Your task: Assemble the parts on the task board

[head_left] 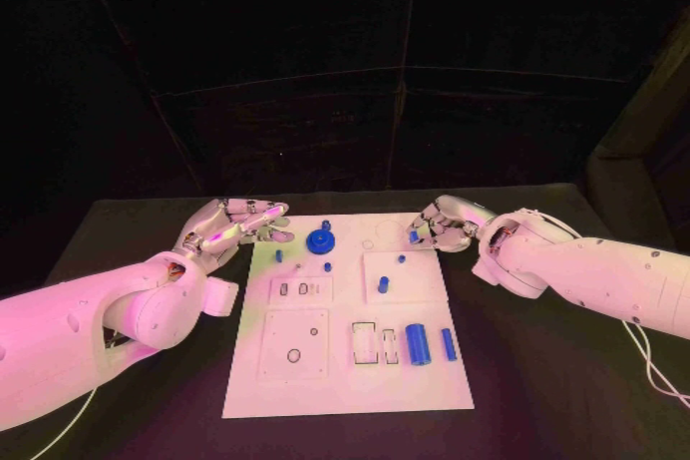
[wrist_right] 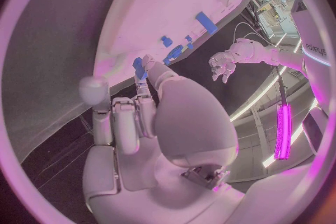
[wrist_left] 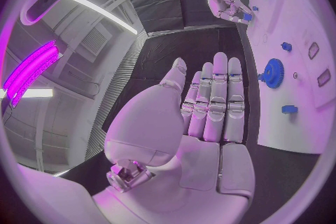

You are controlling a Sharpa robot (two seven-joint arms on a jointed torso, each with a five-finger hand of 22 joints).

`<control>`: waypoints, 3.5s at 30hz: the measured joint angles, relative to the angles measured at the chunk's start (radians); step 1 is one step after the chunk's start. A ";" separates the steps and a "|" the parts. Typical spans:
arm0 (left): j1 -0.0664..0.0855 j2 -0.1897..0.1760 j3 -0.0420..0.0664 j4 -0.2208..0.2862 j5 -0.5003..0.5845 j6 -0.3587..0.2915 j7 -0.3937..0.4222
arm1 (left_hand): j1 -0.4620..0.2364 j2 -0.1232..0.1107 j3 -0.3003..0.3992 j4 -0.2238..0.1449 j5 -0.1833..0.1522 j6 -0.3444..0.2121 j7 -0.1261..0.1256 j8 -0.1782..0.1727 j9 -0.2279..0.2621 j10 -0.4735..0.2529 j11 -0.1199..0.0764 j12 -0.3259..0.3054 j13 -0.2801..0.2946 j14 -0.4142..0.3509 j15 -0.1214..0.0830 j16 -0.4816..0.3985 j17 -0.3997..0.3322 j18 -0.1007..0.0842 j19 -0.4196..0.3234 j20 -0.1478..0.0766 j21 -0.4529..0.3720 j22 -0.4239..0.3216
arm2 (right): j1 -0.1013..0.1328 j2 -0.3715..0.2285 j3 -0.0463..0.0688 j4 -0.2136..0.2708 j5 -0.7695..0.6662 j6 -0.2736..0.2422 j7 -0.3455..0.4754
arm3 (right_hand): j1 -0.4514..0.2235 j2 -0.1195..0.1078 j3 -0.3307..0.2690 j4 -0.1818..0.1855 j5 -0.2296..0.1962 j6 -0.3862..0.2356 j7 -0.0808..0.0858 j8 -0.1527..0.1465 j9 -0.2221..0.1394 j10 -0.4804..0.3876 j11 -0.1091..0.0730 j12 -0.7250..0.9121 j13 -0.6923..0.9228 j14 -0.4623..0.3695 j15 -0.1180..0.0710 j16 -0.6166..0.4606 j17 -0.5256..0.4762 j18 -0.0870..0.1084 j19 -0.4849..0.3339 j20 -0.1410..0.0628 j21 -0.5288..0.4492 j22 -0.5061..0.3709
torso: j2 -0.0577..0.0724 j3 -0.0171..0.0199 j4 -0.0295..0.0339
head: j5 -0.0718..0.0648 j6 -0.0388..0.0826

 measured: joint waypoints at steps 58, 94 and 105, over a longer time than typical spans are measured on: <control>0.015 0.009 0.000 -0.027 0.025 -0.007 0.002 | 0.000 0.000 -0.003 -0.003 0.000 0.000 0.000 0.000 0.000 -0.004 0.004 -0.004 -0.001 0.000 0.000 0.000 0.003 0.000 0.000 0.000 0.000 0.000 | -0.056 0.353 -0.002 0.080 -0.222 0.027 -0.347 | -0.061 -0.036 0.030 0.012 0.022 0.010 -0.004 -0.018 -0.004 0.000 0.000 -0.009 0.000 0.000 0.000 0.000 0.000 0.000 -0.003 -0.003 0.000 -0.014 | -0.021 -0.0164 0.0097 | 0.089 -0.058; 0.015 0.008 0.000 -0.028 0.028 -0.007 0.002 | 0.000 0.000 -0.003 -0.003 0.000 0.000 0.000 0.000 0.000 -0.004 0.004 -0.004 -0.001 0.000 0.000 -0.004 0.004 0.000 0.000 0.000 0.000 -0.001 | -0.056 0.365 -0.003 0.056 -0.295 0.072 -0.359 | -0.094 -0.069 0.033 0.009 0.023 -0.019 0.014 -0.038 -0.007 -0.016 0.009 -0.029 0.000 0.000 0.000 0.000 0.000 0.000 -0.007 0.001 -0.006 -0.025 | -0.023 -0.0177 0.0086 | 0.091 -0.071; 0.015 0.008 0.000 -0.028 0.028 -0.007 0.002 | 0.000 0.000 -0.003 -0.003 0.000 0.000 0.000 0.000 0.000 -0.004 0.003 -0.004 -0.001 0.000 0.000 -0.004 0.004 0.000 0.000 0.000 0.000 -0.001 | -0.055 0.366 -0.003 0.056 -0.301 0.072 -0.361 | -0.144 -0.119 -0.022 0.026 0.041 -0.051 0.018 -0.053 -0.004 -0.026 0.019 -0.041 0.000 0.000 0.008 0.000 0.000 0.000 -0.011 0.004 -0.012 -0.032 | -0.022 -0.0177 0.0101 | 0.089 -0.071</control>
